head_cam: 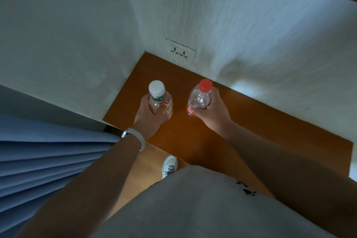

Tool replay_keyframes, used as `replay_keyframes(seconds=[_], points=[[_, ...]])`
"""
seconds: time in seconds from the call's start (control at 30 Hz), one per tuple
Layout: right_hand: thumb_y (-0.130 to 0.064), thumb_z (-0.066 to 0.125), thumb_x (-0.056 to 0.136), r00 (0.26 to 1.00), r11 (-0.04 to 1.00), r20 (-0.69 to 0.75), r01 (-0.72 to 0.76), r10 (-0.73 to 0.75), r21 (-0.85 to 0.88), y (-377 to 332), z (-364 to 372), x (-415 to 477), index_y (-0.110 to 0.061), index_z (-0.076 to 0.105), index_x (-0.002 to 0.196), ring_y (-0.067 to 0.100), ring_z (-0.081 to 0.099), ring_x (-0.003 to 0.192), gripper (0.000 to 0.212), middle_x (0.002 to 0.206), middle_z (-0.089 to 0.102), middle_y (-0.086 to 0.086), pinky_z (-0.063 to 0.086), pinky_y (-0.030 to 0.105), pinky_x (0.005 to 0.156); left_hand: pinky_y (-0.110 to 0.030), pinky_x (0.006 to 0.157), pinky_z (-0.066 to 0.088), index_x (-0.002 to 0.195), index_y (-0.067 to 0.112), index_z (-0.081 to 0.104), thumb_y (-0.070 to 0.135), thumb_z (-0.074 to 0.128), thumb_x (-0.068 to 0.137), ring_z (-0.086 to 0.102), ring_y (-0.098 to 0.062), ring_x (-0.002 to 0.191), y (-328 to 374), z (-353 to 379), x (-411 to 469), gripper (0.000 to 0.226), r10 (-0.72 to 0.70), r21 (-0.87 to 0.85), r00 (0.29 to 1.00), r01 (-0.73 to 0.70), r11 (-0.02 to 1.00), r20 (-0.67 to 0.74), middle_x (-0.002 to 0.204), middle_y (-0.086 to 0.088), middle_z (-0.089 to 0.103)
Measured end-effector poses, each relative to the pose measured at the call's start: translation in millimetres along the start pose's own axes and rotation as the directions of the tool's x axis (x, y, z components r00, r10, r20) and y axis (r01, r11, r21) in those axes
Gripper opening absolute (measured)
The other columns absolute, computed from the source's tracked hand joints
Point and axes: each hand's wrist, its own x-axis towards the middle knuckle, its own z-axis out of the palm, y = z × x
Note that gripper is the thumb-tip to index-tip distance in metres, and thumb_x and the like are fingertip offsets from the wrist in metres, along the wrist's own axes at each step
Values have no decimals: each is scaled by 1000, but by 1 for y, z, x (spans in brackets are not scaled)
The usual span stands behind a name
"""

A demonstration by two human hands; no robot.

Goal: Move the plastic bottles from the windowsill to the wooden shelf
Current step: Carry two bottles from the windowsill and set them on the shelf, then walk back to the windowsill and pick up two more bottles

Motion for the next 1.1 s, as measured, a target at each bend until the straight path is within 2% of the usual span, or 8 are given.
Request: replay_keyframes(seconds=[0.1,0.23,0.33,0.53,0.63,0.73,0.9,1.1], points=[[-30,88,70,1000,1000,-11,15,-15,-23,7,1,-6,-26,41,121,1,61,88,71,99,56,-17,54,22,76,-40,98,53,139,26,37,16,86,74,54,-18,124,-7,2,-6,83,9,27,1000,-10,1000,10,130,8,55],[-36,86,72,1000,998,-3,16,-16,-68,13,-1,-18,-18,42,134,1,58,99,78,112,55,-17,42,11,81,-38,96,52,139,26,36,18,84,77,54,-19,124,-10,-1,-11,79,4,70,1000,-5,998,19,131,6,56],[-38,82,76,1000,997,-14,-5,4,-79,16,0,-25,-19,43,136,6,53,117,74,129,57,-7,40,20,90,-35,97,49,141,30,37,20,83,78,53,-17,124,-11,-6,-14,78,-17,82,998,13,997,54,131,9,55],[-45,65,90,995,979,-77,-72,58,-189,14,-7,-47,-21,38,145,14,45,132,66,147,47,-3,39,29,99,-44,108,43,140,38,38,31,81,80,48,-13,131,-16,-19,-27,74,9,118,994,-22,993,108,137,15,52],[-45,59,93,994,968,-90,-83,63,-238,11,-14,-62,-22,36,148,16,41,136,64,151,42,-2,38,37,107,-43,112,37,140,38,38,30,79,83,42,-9,134,-16,-28,-37,70,62,146,991,-79,986,116,138,19,48],[-45,55,96,997,945,-72,-24,1,-325,8,-22,-74,-24,37,147,18,42,136,58,151,41,-2,39,38,106,-40,111,36,145,34,36,32,73,88,40,-11,137,-13,-37,-48,68,135,208,986,-153,966,99,143,14,47],[-48,49,98,986,858,21,152,-163,-490,-3,-36,-91,-23,38,147,19,36,140,56,153,40,-3,34,35,108,-45,111,40,150,26,35,33,62,96,41,-21,139,2,-47,-78,61,259,400,965,-249,882,31,151,1,45],[-50,44,99,935,717,118,333,-334,-613,-10,-58,-111,-21,40,146,19,39,138,55,150,44,-2,37,33,107,-47,112,38,147,29,41,39,56,98,38,-23,140,21,-40,-124,52,315,603,949,-245,759,-11,152,2,44]])
